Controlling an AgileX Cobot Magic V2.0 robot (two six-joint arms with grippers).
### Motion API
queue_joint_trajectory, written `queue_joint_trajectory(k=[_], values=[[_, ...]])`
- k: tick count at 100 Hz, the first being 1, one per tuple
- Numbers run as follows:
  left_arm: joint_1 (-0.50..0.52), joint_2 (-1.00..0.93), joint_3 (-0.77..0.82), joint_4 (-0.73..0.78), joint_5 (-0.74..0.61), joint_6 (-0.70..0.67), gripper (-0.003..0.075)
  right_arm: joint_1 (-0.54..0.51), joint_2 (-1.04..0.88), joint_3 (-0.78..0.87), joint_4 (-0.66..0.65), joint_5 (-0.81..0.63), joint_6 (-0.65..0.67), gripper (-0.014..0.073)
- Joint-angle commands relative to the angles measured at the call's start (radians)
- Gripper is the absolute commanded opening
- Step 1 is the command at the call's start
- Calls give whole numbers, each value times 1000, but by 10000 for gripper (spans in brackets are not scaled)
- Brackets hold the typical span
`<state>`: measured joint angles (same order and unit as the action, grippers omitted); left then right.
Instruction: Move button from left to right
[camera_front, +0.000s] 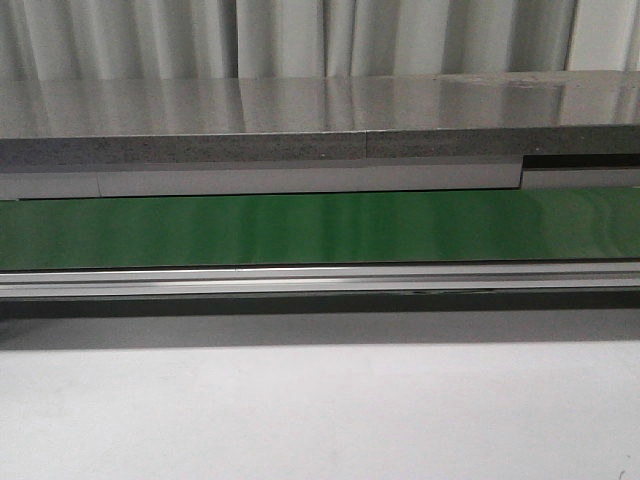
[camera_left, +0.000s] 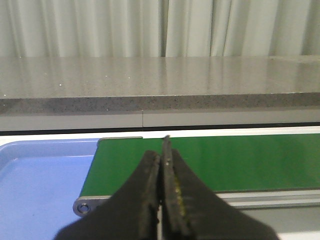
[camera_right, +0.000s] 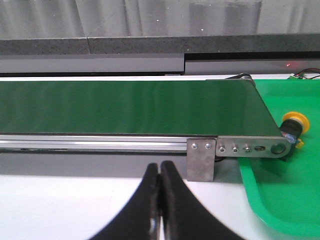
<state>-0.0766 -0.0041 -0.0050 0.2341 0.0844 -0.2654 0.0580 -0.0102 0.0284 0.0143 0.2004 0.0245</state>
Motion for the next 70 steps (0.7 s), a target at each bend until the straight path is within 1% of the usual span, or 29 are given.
queue_joint_trajectory(k=[1, 12, 18, 38, 53, 70], values=[[-5, -33, 25, -10, -75, -10, -20, 1, -19, -16, -1, -84, 0, -68], [-4, -33, 60, -46, -131, -8, -20, 1, -19, -16, -1, -84, 0, -68], [-4, -33, 58, -64, -117, -6, -20, 1, -19, -16, -1, -84, 0, -68], [-4, -33, 58, -52, -112, 0, -20, 1, -19, -16, -1, -84, 0, -68], [-4, -33, 58, -94, -103, 80, -20, 1, -19, -16, -1, -84, 0, -68], [-2, -33, 58, -98, -103, 84, -20, 1, -19, -16, -1, -84, 0, -68]])
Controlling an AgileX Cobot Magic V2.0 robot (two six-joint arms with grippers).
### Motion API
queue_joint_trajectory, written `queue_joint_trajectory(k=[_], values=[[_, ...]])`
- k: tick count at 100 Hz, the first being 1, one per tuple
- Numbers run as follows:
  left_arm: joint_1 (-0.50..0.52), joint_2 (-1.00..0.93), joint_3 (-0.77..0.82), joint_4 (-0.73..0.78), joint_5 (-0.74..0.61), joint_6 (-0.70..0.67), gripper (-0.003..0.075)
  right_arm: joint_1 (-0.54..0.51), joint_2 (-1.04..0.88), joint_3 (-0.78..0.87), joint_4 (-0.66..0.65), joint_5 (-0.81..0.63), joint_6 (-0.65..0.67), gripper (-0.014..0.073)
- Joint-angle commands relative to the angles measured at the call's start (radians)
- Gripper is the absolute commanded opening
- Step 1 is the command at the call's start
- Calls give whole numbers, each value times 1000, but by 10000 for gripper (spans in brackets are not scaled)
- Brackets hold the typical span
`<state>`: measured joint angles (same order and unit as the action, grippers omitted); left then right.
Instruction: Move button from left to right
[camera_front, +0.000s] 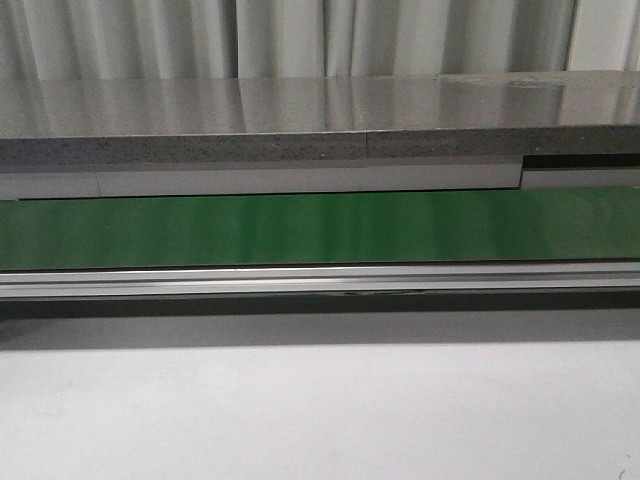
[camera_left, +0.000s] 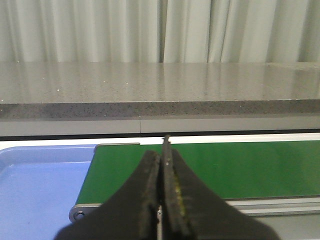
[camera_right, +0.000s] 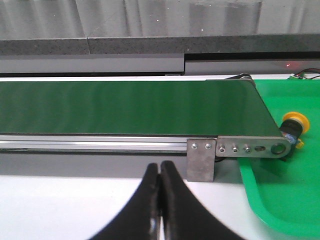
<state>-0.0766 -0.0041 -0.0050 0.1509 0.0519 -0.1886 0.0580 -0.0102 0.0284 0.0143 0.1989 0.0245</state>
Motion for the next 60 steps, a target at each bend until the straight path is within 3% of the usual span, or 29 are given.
queue_joint_trajectory(k=[1, 60], values=[[-1, -33, 58, -15, -70, 7, -20, 1, -19, -16, -1, -83, 0, -68], [32, -33, 58, -19, -70, 7, -20, 1, -19, -16, -1, -83, 0, -68]])
